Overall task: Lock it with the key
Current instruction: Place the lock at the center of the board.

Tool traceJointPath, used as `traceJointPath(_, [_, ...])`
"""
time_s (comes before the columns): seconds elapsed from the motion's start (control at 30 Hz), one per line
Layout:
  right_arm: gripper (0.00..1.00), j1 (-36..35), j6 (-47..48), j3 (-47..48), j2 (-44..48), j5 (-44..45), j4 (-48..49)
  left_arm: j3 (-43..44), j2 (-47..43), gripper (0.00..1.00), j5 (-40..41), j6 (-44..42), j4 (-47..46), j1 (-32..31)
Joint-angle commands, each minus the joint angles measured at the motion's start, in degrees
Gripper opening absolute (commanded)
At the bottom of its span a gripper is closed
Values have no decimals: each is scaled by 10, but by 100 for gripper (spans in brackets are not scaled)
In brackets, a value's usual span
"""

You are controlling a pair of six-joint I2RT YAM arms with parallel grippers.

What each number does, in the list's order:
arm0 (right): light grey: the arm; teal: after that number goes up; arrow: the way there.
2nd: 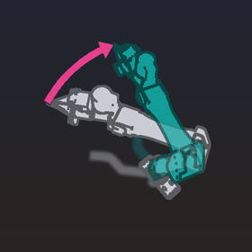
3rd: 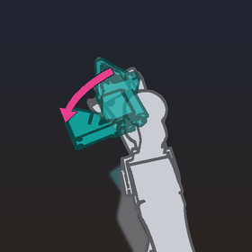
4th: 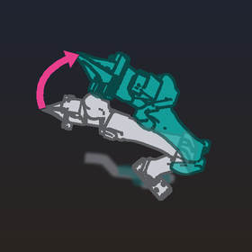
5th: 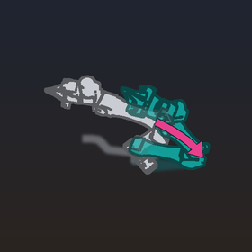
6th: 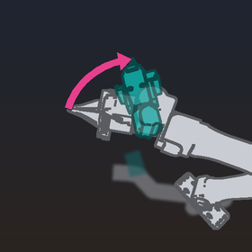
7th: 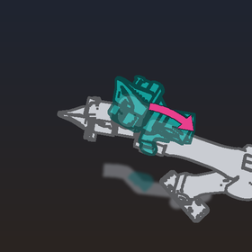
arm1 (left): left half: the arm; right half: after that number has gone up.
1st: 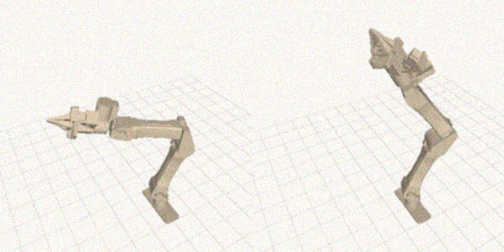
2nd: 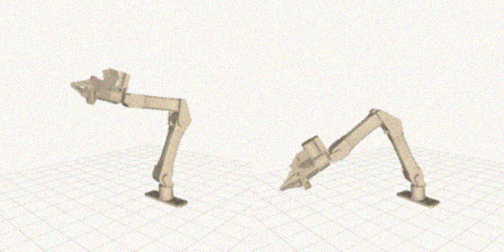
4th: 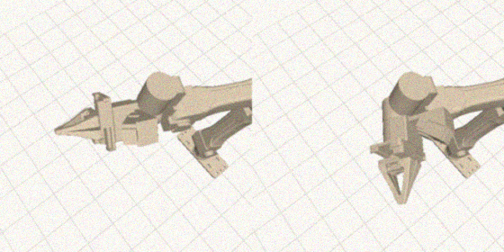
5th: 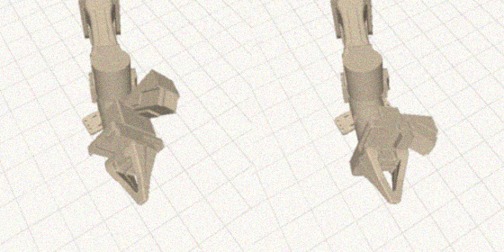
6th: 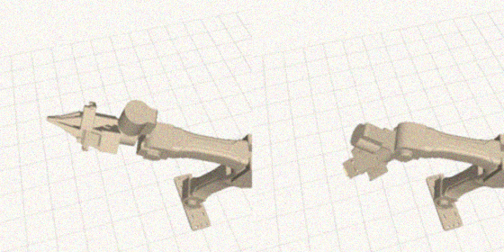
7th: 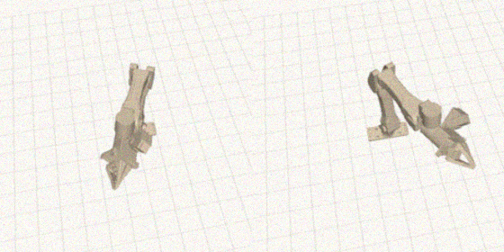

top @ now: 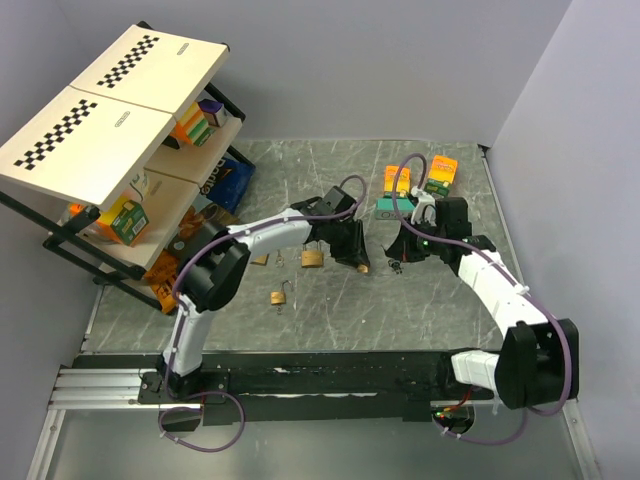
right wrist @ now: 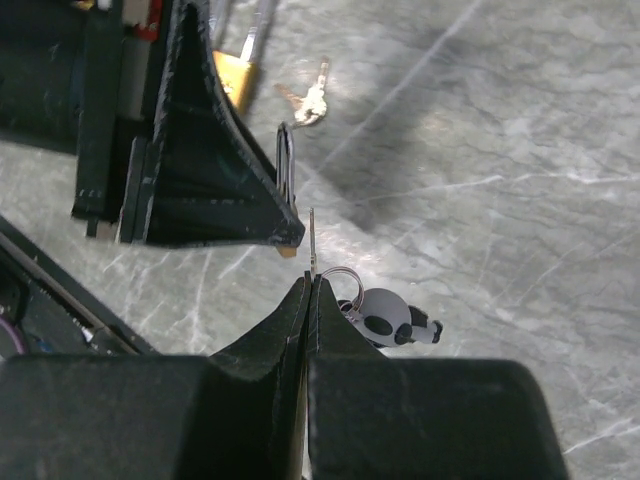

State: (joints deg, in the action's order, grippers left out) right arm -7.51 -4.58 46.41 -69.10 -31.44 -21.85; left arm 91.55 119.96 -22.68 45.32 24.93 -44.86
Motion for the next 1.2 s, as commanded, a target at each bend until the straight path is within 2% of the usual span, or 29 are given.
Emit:
traceJointPath(0.0, [0, 22, 4, -4, -33, -14, 47, 56, 26, 1, 20, 34, -11, -5])
traceJointPath(0.53, [0, 66, 35, 43, -147, -23, 79, 148, 143, 2, 22, 67, -43, -25])
traceJointPath(0.63, [0, 69, 31, 48, -168, -23, 82, 165, 156, 9, 32, 67, -28, -25])
traceJointPath(0.67, [0, 71, 26, 49, -176, -22, 85, 171, 158, 16, 38, 66, -23, -25])
traceJointPath(0.83, [0, 72, 12, 62, -204, -22, 99, 181, 169, 31, 62, 63, 11, -25])
traceJointPath(0.93, [0, 72, 5, 68, -213, -22, 104, 174, 167, 43, 63, 62, 21, -24])
traceJointPath(0.97, [0, 72, 4, 69, -215, -20, 106, 173, 165, 49, 62, 61, 20, -24])
traceJointPath(1.07, [0, 72, 0, 71, -216, -13, 105, 169, 160, 55, 62, 58, 16, -24])
traceJointPath(1.17, [0, 72, -1, 70, -218, -6, 102, 163, 150, 56, 60, 56, 10, -25])
